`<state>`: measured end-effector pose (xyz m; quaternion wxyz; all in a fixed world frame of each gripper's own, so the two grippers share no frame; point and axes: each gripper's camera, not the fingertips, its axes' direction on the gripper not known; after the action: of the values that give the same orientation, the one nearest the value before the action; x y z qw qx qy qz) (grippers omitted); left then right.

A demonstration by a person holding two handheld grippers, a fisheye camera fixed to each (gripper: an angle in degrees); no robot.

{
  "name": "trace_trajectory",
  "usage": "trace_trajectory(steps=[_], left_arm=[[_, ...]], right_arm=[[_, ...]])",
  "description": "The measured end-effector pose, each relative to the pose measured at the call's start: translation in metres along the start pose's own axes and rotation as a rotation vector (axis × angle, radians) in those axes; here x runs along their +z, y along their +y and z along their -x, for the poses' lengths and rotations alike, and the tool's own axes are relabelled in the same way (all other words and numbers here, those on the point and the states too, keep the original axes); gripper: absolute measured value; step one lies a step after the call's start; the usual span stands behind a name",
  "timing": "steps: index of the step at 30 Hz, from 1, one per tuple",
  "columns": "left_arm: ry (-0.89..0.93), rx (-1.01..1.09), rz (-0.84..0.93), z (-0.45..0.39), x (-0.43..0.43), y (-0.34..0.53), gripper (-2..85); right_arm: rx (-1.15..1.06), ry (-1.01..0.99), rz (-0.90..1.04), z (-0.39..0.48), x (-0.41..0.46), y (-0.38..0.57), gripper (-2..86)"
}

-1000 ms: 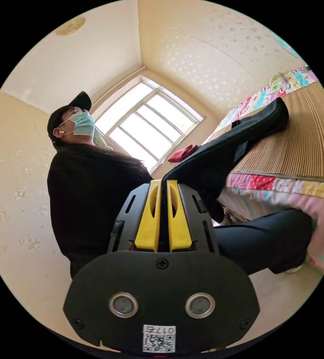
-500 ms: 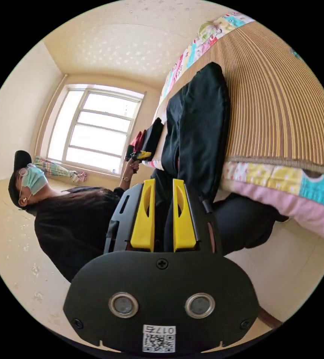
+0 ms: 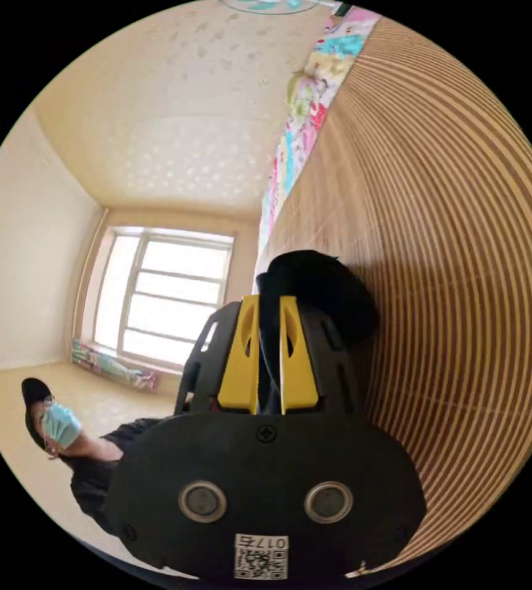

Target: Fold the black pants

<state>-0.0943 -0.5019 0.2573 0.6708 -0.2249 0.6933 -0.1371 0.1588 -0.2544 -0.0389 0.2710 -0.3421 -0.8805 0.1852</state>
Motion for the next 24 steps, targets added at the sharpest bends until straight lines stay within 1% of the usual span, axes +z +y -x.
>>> trace_trajectory(steps=[1, 2, 3, 4, 5, 6, 7, 8, 9, 11, 13, 15, 16, 18, 19, 20, 21, 22, 23, 24], left_arm=[[0.115, 0.136, 0.053, -0.012, 0.005, 0.027, 5.8], [0.172, 0.281, 0.12, -0.029, 0.007, 0.067, 5.7], [0.179, 0.332, 0.152, -0.035, 0.008, 0.089, 5.8], [0.159, 0.366, 0.187, -0.038, 0.005, 0.134, 6.1], [0.11, 0.31, 0.196, -0.028, 0.001, 0.174, 6.6], [0.088, 0.26, 0.193, -0.019, -0.003, 0.192, 8.1], [0.064, 0.159, 0.173, 0.0, -0.01, 0.224, 11.2], [0.06, 0.076, 0.146, 0.018, -0.016, 0.249, 14.2], [0.058, 0.057, 0.134, 0.023, -0.017, 0.26, 15.7], [-0.044, 0.094, 0.124, 0.021, -0.011, 0.281, 15.7], [-0.106, 0.13, 0.103, 0.014, -0.001, 0.281, 13.9], [-0.131, 0.151, 0.061, 0.003, 0.009, 0.275, 10.9], [-0.153, 0.175, 0.023, -0.01, 0.01, 0.27, 8.9], [-0.188, 0.265, -0.06, -0.05, 0.0, 0.264, 7.3], [-0.2, 0.358, -0.138, -0.088, -0.014, 0.259, 6.5], [-0.193, 0.444, -0.209, -0.127, -0.03, 0.249, 5.9], [-0.183, 0.479, -0.241, -0.145, -0.037, 0.243, 5.8], [-0.198, 0.51, -0.298, -0.18, -0.05, 0.224, 5.6], [-0.251, 0.546, -0.316, -0.212, -0.053, 0.2, 5.6], [-0.26, 0.581, -0.34, -0.227, -0.055, 0.188, 5.5]], right_arm=[[-0.063, -0.041, 0.033, 0.015, 0.004, 0.013, 6.4], [-0.212, -0.085, 0.104, 0.051, 0.01, 0.048, 6.3], [-0.338, -0.113, 0.158, 0.082, 0.013, 0.092, 6.5], [-0.373, -0.112, 0.174, 0.094, 0.013, 0.115, 6.6], [-0.375, -0.085, 0.187, 0.108, 0.008, 0.159, 7.3], [-0.292, -0.034, 0.173, 0.107, 0.0, 0.196, 8.5], [-0.234, -0.002, 0.156, 0.103, -0.005, 0.213, 9.2], [-0.125, 0.052, 0.104, 0.09, -0.017, 0.242, 11.6], [-0.063, 0.063, 0.07, 0.081, -0.026, 0.265, 14.9], [-0.038, 0.024, 0.03, 0.071, -0.028, 0.284, 14.9], [-0.037, 0.051, 0.039, 0.066, -0.014, 0.285, 10.2], [-0.071, 0.108, 0.14, 0.071, 0.027, 0.267, 6.7], [-0.097, 0.103, 0.132, 0.078, 0.032, 0.262, 5.9], [-0.23, -0.023, -0.04, 0.126, 0.022, 0.234, 4.0], [-0.267, -0.049, -0.09, 0.141, 0.014, 0.224, 3.7], [-0.352, -0.079, -0.185, 0.174, -0.005, 0.198, 3.1], [-0.432, -0.104, -0.244, 0.208, -0.022, 0.165, 2.8], [-0.473, -0.123, -0.268, 0.224, -0.029, 0.147, 2.6], [-0.558, -0.189, -0.294, 0.258, -0.039, 0.107, 2.7], [-0.598, -0.193, -0.318, 0.292, -0.044, 0.06, 2.8]])
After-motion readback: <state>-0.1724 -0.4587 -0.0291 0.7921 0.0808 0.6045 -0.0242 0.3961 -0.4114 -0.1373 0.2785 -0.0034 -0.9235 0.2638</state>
